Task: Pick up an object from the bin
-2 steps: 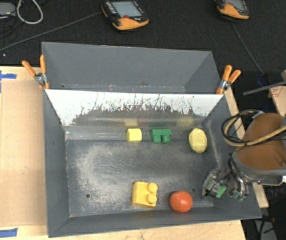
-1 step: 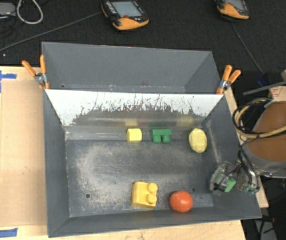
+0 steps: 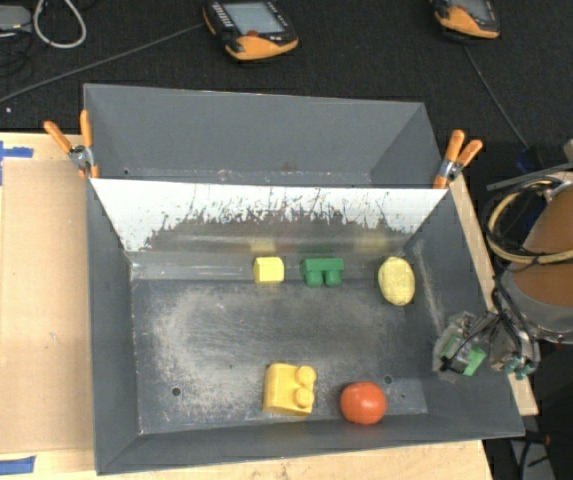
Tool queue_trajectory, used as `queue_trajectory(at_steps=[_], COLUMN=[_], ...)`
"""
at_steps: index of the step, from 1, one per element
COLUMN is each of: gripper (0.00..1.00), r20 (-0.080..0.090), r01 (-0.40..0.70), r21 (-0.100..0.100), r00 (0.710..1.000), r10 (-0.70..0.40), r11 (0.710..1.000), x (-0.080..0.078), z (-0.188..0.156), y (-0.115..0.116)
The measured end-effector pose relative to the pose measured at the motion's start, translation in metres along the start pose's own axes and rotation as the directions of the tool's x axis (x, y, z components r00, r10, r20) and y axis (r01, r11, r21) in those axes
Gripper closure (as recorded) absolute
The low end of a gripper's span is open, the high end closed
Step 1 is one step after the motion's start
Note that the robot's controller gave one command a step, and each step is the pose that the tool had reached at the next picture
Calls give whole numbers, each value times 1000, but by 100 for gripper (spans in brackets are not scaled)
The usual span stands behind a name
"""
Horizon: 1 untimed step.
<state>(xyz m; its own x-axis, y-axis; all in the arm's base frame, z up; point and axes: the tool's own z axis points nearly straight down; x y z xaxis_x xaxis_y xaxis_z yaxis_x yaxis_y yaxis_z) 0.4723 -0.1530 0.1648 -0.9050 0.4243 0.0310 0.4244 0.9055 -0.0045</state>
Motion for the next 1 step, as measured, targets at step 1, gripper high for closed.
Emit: queue_trajectory(at_steps=[1], gripper=[100], r20=[3], r01=[0], r21=[-1], r00=[1000], r10=[0], r11=[1000], x=[0], z=[-28], y=[0])
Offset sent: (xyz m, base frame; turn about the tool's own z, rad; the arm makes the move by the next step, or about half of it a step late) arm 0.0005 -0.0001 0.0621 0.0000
